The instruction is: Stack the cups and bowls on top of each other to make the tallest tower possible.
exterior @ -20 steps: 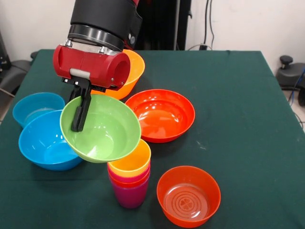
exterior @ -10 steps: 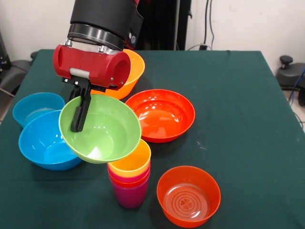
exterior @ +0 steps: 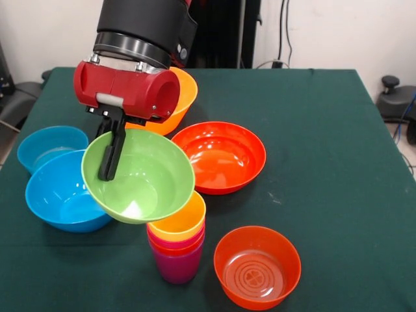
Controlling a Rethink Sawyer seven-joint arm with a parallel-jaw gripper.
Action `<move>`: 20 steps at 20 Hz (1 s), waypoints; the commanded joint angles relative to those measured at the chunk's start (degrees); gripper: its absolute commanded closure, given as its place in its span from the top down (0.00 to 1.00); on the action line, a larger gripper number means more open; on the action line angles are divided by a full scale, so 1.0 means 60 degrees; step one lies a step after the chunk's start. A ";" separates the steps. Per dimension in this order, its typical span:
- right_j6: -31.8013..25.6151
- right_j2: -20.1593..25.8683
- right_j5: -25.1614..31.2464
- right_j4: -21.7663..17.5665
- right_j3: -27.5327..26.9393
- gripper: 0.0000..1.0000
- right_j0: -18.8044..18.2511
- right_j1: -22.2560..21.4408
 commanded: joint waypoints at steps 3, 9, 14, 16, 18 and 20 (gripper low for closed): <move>0.1531 0.0959 -0.0308 0.0181 0.0284 0.00 0.0090 -0.0106; 0.1558 0.1094 -0.0315 0.0143 0.0387 0.00 -0.0032 -0.0205; 0.1644 0.1035 -0.0363 0.0274 0.0344 0.00 0.0098 -0.0110; 0.1675 0.0979 -0.0361 0.0366 0.0317 0.00 0.0205 -0.0089; 0.1687 0.0997 -0.0399 0.0382 0.0352 0.00 0.0240 -0.0091; 0.1692 0.0976 -0.0457 0.0411 0.0372 0.00 0.0295 -0.0072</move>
